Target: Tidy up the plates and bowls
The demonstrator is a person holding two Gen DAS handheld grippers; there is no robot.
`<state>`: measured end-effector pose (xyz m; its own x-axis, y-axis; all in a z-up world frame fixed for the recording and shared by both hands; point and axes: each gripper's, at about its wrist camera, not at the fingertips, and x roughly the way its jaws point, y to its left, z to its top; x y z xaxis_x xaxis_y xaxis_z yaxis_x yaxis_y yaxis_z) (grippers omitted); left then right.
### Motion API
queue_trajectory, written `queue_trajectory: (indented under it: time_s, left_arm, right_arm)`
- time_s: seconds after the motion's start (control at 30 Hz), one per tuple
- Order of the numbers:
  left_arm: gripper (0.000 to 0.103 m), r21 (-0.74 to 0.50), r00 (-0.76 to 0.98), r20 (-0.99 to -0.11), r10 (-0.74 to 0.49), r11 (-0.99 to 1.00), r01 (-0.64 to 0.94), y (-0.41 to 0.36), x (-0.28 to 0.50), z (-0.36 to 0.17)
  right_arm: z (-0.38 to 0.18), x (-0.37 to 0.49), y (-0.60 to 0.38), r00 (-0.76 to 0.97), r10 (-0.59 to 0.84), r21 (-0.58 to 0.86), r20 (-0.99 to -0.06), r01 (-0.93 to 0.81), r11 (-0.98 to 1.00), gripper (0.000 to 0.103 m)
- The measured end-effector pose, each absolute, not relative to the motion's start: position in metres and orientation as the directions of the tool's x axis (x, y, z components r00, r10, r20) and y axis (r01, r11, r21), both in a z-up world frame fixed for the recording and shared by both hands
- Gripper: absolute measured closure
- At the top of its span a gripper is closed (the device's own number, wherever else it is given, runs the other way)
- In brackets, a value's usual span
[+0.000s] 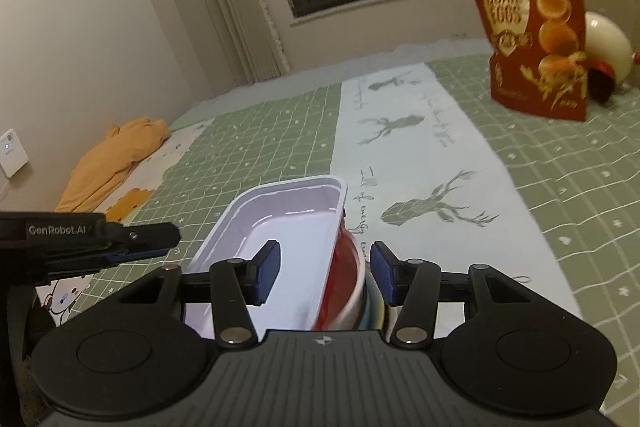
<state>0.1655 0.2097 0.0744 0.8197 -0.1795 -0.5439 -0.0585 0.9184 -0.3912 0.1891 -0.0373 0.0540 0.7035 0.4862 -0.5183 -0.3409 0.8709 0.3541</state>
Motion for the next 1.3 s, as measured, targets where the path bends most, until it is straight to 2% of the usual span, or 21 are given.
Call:
queue_trajectory:
  time_s: [0.03, 0.17, 0.2, 0.27, 0.33, 0.43, 0.5, 0.63, 0.8, 1.3]
  left_arm:
    - [0.082, -0.377, 0.834, -0.525, -0.169, 0.925, -0.05, 0.204, 0.152, 0.075]
    - [0.082, -0.248, 0.879, -0.469, -0.087, 0.968, -0.037, 0.169, 0.098, 0.062]
    - [0.082, -0.213, 0.887, -0.457, -0.059, 0.976, -0.045, 0.157, 0.084, 0.054]
    - [0.082, -0.174, 0.894, -0.445, -0.049, 0.984, -0.032, 0.137, 0.06, 0.035]
    - [0.086, -0.159, 0.892, -0.448, -0.061, 0.987, -0.012, 0.121, 0.042, 0.016]
    - [0.087, -0.152, 0.87, -0.49, -0.058, 0.988, -0.02, 0.102, 0.015, -0.009]
    - [0.087, -0.12, 0.862, -0.508, -0.004, 0.991, -0.066, 0.091, 0.0, -0.019]
    - [0.087, -0.007, 0.885, -0.456, 0.098, 0.994, -0.113, 0.072, -0.019, -0.02]
    - [0.087, -0.058, 0.881, -0.472, 0.041, 0.995, -0.078, 0.069, -0.023, -0.016]
    - [0.087, -0.067, 0.867, -0.497, 0.045, 0.994, -0.09, 0.067, -0.023, -0.019]
  right_arm:
    - [0.057, 0.18, -0.04, 0.713, 0.481, 0.344, -0.51, -0.344, 0.874, 0.049]
    - [0.055, 0.135, -0.056, 0.751, 0.481, 0.322, -0.452, -0.366, 0.873, 0.018]
    - [0.05, 0.122, -0.061, 0.762, 0.481, 0.318, -0.434, -0.369, 0.873, 0.015]
    - [0.037, 0.099, -0.069, 0.777, 0.471, 0.291, -0.419, -0.376, 0.88, 0.015]
    - [0.021, 0.078, -0.073, 0.782, 0.456, 0.243, -0.425, -0.387, 0.89, 0.015]
    - [-0.004, 0.051, -0.076, 0.792, 0.397, 0.164, -0.464, -0.364, 0.917, 0.014]
    - [-0.015, 0.038, -0.08, 0.78, 0.389, 0.155, -0.49, -0.361, 0.92, 0.014]
    - [-0.028, 0.023, -0.092, 0.754, 0.409, 0.2, -0.514, -0.358, 0.912, 0.014]
    - [-0.029, 0.013, -0.094, 0.762, 0.398, 0.184, -0.511, -0.355, 0.916, 0.014]
    - [-0.029, 0.01, -0.097, 0.763, 0.395, 0.182, -0.512, -0.353, 0.918, 0.014]
